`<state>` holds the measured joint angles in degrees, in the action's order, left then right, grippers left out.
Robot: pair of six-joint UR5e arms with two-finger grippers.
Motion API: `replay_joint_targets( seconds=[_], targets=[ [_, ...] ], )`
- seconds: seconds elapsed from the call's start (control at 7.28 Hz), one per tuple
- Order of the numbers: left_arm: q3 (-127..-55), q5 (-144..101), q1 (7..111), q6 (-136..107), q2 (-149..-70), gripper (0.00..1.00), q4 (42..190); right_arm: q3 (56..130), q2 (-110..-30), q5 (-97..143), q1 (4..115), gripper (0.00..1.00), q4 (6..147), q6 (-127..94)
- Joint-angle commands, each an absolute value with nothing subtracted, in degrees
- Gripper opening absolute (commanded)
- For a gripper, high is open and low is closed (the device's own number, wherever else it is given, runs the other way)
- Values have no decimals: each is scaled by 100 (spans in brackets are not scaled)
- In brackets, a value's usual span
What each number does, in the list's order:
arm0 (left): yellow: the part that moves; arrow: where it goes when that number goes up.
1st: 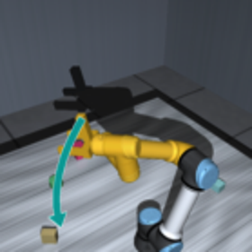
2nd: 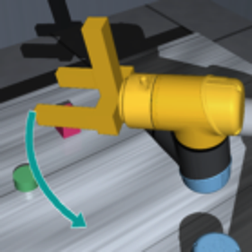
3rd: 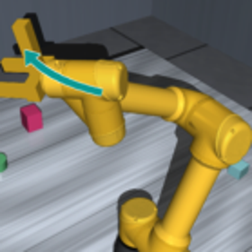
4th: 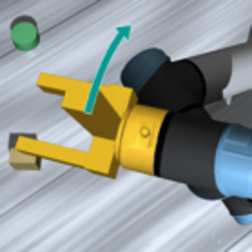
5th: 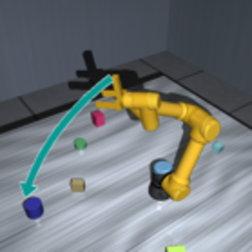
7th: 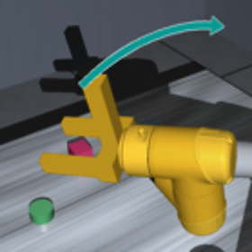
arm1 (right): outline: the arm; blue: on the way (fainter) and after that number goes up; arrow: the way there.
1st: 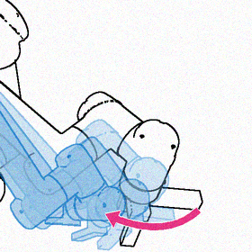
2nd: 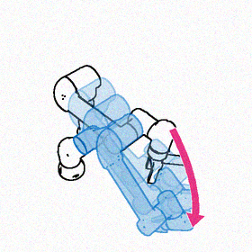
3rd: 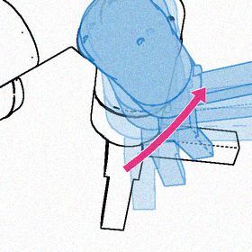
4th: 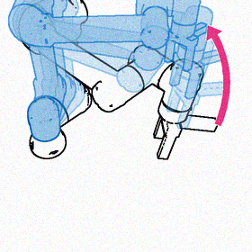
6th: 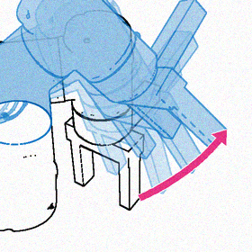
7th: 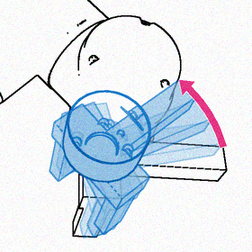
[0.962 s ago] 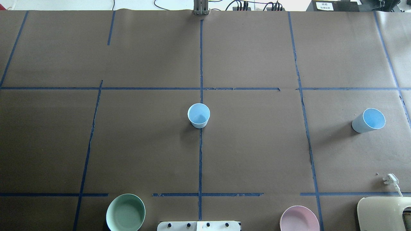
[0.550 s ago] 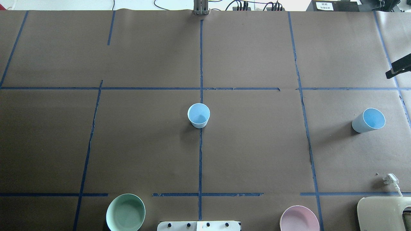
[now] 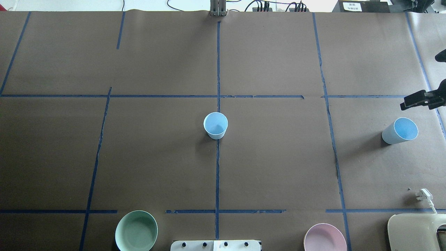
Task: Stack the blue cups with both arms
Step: 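Reach the right gripper down to the light-blue cup near the right arm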
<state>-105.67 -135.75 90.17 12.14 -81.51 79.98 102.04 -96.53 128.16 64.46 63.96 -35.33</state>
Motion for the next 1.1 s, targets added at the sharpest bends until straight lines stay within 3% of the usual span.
replay_joint_targets(
  seconds=[0.0, 0.27, 0.55, 0.69, 0.82, 0.96],
  targets=[
    [-10600, -13579, 9018, 1195, -8147, 100, 7998, 9889, -9861, 12788, 6214, 100, 5846, -3542],
    [-10626, -13579, 9026, 1195, -8130, 100, 7989, 9775, -9870, 12806, 6179, 99, 5845, -3525],
    [-10652, -13579, 9026, 1204, -8104, 100, 7998, 9511, -9756, 12797, 6038, 79, 5845, -3525],
    [-10652, -13579, 9026, 1204, -8104, 100, 7989, 9510, -9730, 12797, 6021, 54, 5845, -3524],
    [-10652, -13579, 9026, 1204, -8112, 100, 7998, 9518, -9721, 12806, 6021, 16, 5845, -3498],
    [-10652, -13579, 9026, 1204, -8112, 100, 7998, 9553, -9721, 12823, 6021, 0, 5845, -3507]
  ],
)
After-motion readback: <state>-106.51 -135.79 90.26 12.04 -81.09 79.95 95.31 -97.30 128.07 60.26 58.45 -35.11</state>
